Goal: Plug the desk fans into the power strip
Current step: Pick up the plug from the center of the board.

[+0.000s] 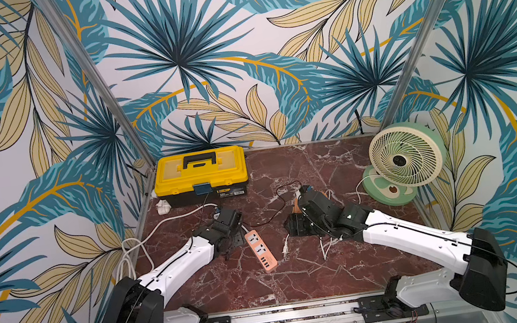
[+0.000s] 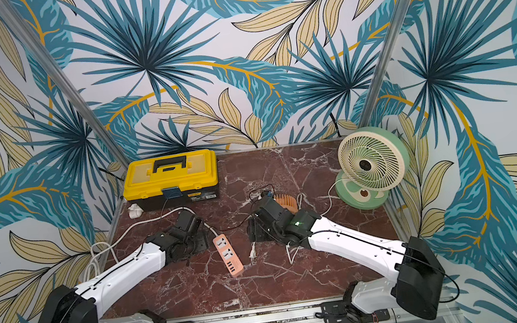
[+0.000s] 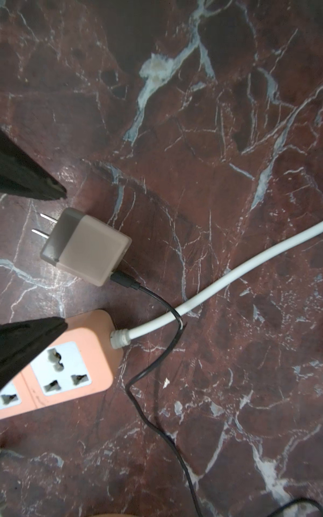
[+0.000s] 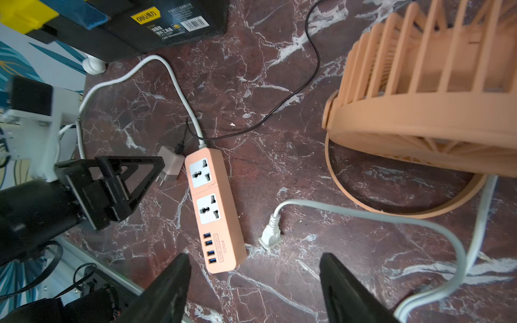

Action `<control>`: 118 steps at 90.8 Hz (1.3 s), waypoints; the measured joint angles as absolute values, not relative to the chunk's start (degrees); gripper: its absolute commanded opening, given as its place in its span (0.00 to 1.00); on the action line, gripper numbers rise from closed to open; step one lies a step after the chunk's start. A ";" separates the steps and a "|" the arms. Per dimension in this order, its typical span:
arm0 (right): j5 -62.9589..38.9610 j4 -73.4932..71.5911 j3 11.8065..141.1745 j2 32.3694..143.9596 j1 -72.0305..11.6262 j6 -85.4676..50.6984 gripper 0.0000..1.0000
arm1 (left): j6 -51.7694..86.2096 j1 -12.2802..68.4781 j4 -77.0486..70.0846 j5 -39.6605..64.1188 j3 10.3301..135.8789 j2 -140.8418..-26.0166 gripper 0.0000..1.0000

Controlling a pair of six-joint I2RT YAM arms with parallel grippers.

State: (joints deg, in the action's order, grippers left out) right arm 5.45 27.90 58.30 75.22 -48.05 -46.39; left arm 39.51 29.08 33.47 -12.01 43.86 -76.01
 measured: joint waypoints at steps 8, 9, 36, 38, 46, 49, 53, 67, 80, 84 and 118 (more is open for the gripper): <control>5.02 26.15 57.43 74.78 -48.05 -47.20 0.73 | 38.79 28.77 34.09 -12.36 45.32 -78.22 0.69; 4.91 25.89 57.25 74.78 -48.05 -47.37 0.73 | 38.79 28.75 34.06 -12.40 45.39 -78.41 0.69; 4.40 23.46 55.48 74.78 -48.05 -49.71 0.71 | 37.50 25.76 33.06 -11.20 44.05 -81.17 0.69; 4.38 23.24 55.46 74.78 -48.07 -49.87 0.71 | 37.39 25.54 32.84 -11.03 43.68 -81.23 0.69; 4.36 22.48 55.37 74.81 -48.21 -50.41 0.71 | 37.17 25.02 32.12 -10.07 43.05 -81.23 0.69; 4.25 22.31 55.37 74.81 -48.27 -50.52 0.70 | 36.97 24.91 31.75 -9.76 42.98 -81.25 0.69; 4.21 22.06 55.37 74.91 -48.42 -50.70 0.70 | 36.86 24.86 31.20 -9.34 42.85 -81.32 0.69; 4.10 21.30 55.40 76.03 -49.19 -51.27 0.69 | 36.86 24.84 29.50 -7.84 42.26 -82.02 0.65; 3.97 21.26 55.40 76.66 -49.63 -51.59 0.69 | 36.88 24.84 27.92 -7.16 41.30 -82.11 0.63; 3.97 21.26 55.40 76.66 -49.69 -51.68 0.69 | 36.88 24.84 27.55 -7.03 40.86 -82.11 0.61; 3.33 21.23 55.86 76.86 -49.93 -51.92 0.69 | 38.04 24.84 24.64 -6.81 38.74 -82.21 0.28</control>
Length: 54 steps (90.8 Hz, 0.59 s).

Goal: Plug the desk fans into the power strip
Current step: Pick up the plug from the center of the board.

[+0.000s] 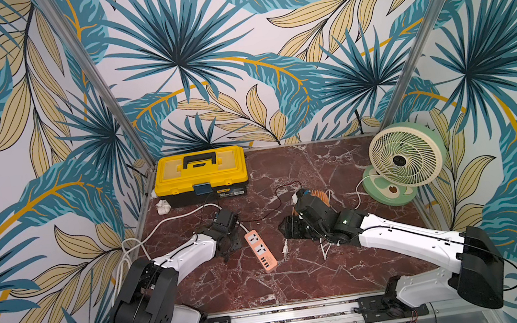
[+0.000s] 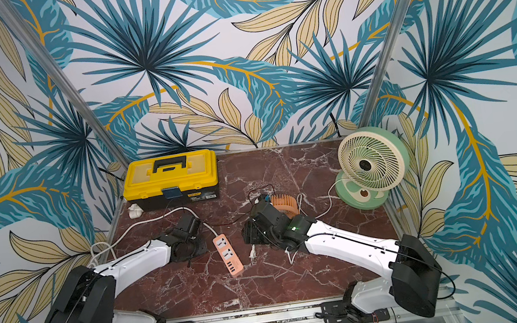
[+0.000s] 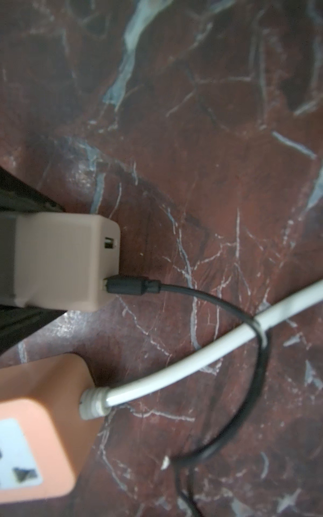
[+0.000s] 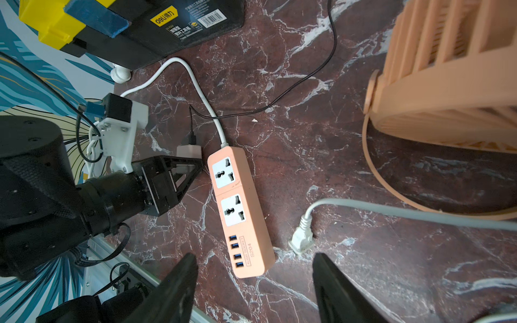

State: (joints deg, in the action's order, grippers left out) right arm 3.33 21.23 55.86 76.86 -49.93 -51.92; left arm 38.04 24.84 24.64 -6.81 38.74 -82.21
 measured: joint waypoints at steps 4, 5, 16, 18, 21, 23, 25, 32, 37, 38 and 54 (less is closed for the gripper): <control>3.22 21.34 56.14 76.86 -49.93 -51.88 0.69 | 37.91 24.86 24.86 -6.90 38.63 -81.60 0.23; 3.14 21.41 56.25 76.86 -49.93 -51.88 0.69 | 37.93 24.86 24.97 -7.03 38.61 -81.41 0.22; 1.69 22.31 58.57 76.90 -49.87 -50.70 0.70 | 37.39 25.23 25.36 -8.36 38.65 -76.97 0.08; 1.06 22.52 59.24 76.90 -49.76 -50.39 0.70 | 37.23 25.43 25.36 -8.75 38.68 -75.88 0.06; -0.25 22.61 60.20 76.90 -49.47 -49.91 0.70 | 36.82 25.76 25.34 -9.30 38.79 -74.37 0.04; -1.50 22.61 61.04 76.90 -49.19 -49.58 0.71 | 36.47 26.17 25.34 -9.74 38.96 -73.21 0.04; -2.68 22.57 61.73 76.90 -48.90 -49.36 0.72 | 36.23 26.59 25.28 -10.07 39.16 -72.23 0.03; -7.49 22.44 64.29 76.90 -47.48 -48.62 0.73 | 34.68 28.42 24.03 -10.35 39.70 -68.75 0.00; -11.22 22.17 65.87 76.88 -46.22 -48.36 0.73 | 33.19 29.67 22.17 -9.89 39.68 -66.15 0.00; -12.14 22.15 66.22 76.88 -45.91 -48.31 0.73 | 32.91 29.89 21.91 -9.76 39.68 -65.73 0.00; -19.86 21.23 68.69 76.55 -42.92 -48.25 0.74 | 28.80 32.95 12.05 -4.21 37.63 -58.00 0.00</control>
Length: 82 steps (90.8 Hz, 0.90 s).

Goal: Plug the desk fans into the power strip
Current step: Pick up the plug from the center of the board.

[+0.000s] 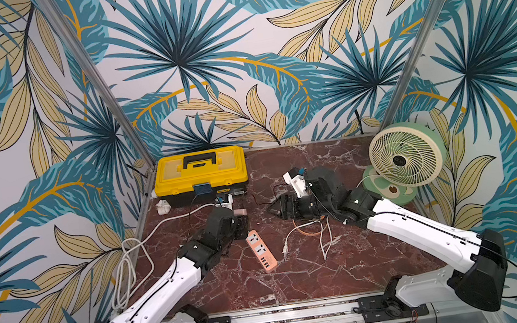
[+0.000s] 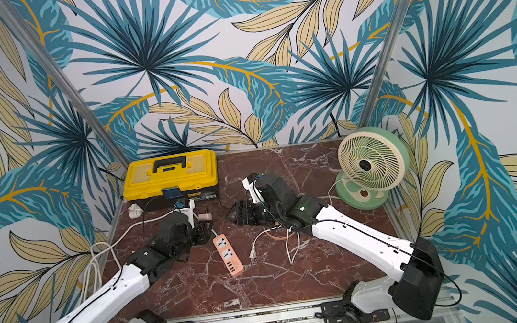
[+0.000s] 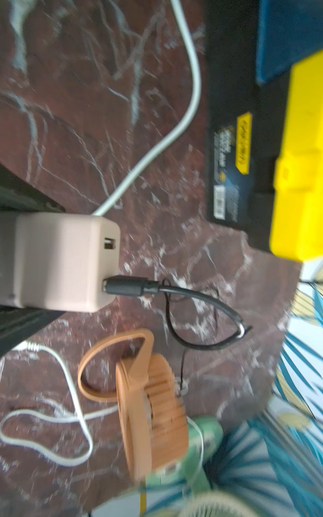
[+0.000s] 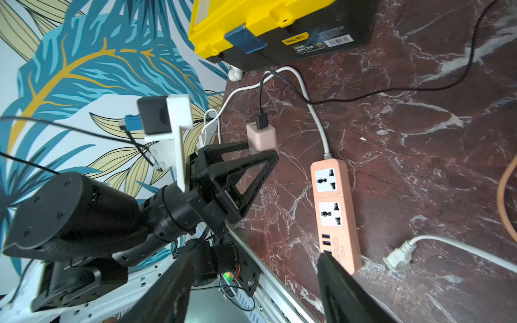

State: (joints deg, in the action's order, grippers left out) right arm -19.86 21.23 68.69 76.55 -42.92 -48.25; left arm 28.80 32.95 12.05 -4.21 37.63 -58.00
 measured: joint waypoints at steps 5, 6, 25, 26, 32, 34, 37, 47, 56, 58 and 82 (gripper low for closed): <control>-21.28 21.21 68.97 76.53 -42.65 -48.25 0.74 | 27.70 33.76 8.49 -2.13 35.77 -55.48 0.00; -21.52 21.21 68.99 76.53 -42.63 -48.25 0.74 | 27.55 33.91 7.81 -1.74 35.38 -55.07 0.00; -22.81 23.59 71.13 78.19 -42.63 -47.31 0.73 | 24.32 36.95 0.80 2.79 30.83 -50.43 0.00; -22.81 23.75 71.33 78.37 -42.63 -47.13 0.73 | 23.99 37.17 0.60 2.85 30.76 -50.33 0.00; -22.87 24.86 72.47 79.37 -42.61 -46.19 0.73 | 23.03 38.19 -0.25 3.25 30.72 -50.13 0.00; -22.90 25.36 72.86 79.68 -42.61 -45.82 0.73 | 22.63 38.65 -0.67 3.27 30.72 -50.15 0.00; -23.00 25.93 73.30 80.03 -42.61 -45.36 0.73 | 22.15 39.33 -0.93 3.29 30.72 -50.15 0.00; -23.05 28.27 75.22 81.54 -42.61 -43.66 0.72 | 20.05 42.61 -1.37 2.42 30.72 -50.15 0.00; -22.98 30.00 76.69 82.87 -42.61 -42.35 0.69 | 17.96 45.71 -1.52 0.75 30.72 -50.17 0.00; -22.96 30.37 76.93 83.11 -42.61 -42.19 0.68 | 17.54 46.26 -1.52 0.36 30.72 -50.19 0.00; -22.98 33.32 77.38 84.25 -42.63 -40.47 0.58 | 13.67 49.23 -1.54 -3.79 30.74 -50.37 0.00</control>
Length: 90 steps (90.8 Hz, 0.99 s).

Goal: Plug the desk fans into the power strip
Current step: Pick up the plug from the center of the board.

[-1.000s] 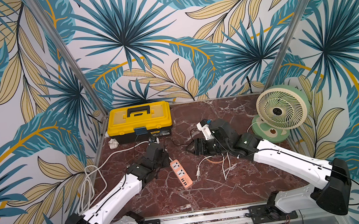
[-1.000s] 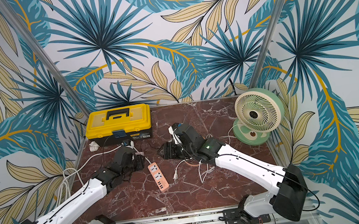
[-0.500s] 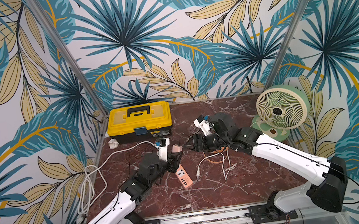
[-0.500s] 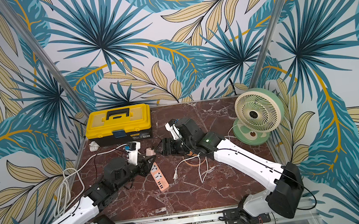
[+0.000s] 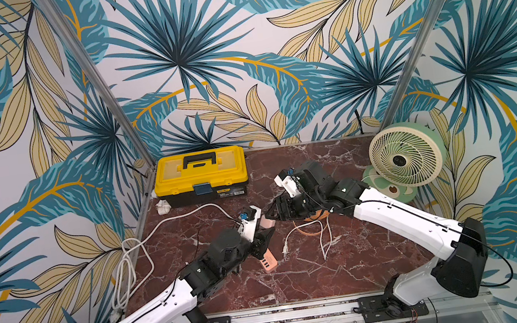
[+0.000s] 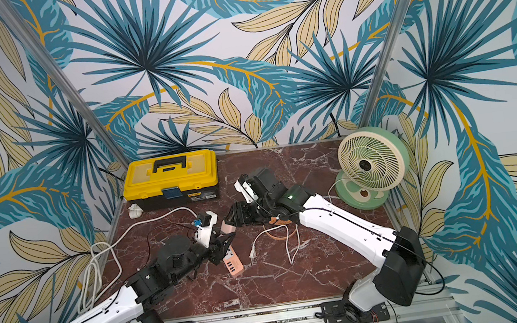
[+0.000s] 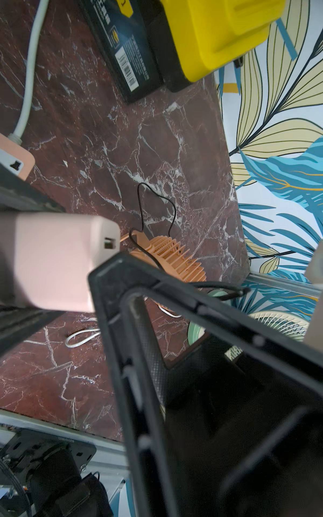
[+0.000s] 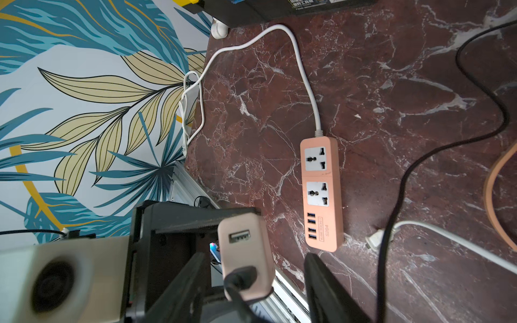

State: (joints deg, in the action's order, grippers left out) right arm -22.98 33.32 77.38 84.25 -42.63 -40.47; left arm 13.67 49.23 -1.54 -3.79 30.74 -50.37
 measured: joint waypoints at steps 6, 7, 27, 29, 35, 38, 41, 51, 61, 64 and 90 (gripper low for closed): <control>-23.00 33.41 77.38 84.25 -42.76 -40.03 0.58 | 12.88 49.58 -1.52 -4.14 30.76 -50.78 0.00; -23.03 33.45 77.38 84.25 -42.81 -39.97 0.58 | 12.78 49.63 -1.52 -4.12 30.76 -50.85 0.00; -23.22 34.09 77.36 84.25 -43.29 -39.03 0.49 | 11.33 50.15 -1.52 -4.08 30.79 -51.42 0.00; -23.22 34.15 77.36 84.23 -43.29 -38.98 0.49 | 11.31 50.17 -1.52 -4.08 30.76 -51.42 0.00; -23.24 34.33 77.36 84.25 -43.29 -38.96 0.49 | 11.25 50.19 -1.50 -4.08 30.79 -51.42 0.00; -23.22 34.41 77.36 84.25 -43.29 -38.94 0.49 | 11.20 50.19 -1.52 -4.08 30.79 -51.42 0.00; -23.22 34.48 77.36 84.25 -43.29 -38.92 0.50 | 11.16 50.22 -1.52 -4.08 30.79 -51.42 0.00; -23.24 34.65 77.36 84.47 -43.29 -38.74 0.50 | 11.05 50.24 -1.50 -4.03 30.79 -51.35 0.00; -23.24 34.65 77.10 84.88 -43.51 -38.70 0.50 | 10.87 50.48 -1.43 -4.01 30.79 -50.96 0.00; -23.24 34.65 76.97 84.99 -43.59 -38.65 0.49 | 10.87 50.59 -1.48 -3.97 30.79 -50.74 0.00; -24.58 33.71 76.31 85.10 -43.88 -38.28 0.32 | 11.00 50.83 -0.60 -3.18 30.79 -50.52 0.00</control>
State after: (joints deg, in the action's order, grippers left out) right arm -24.58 33.71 76.31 85.10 -43.88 -38.28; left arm 11.00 50.83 -0.60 -3.18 30.79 -50.52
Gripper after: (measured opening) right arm 0.347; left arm 0.465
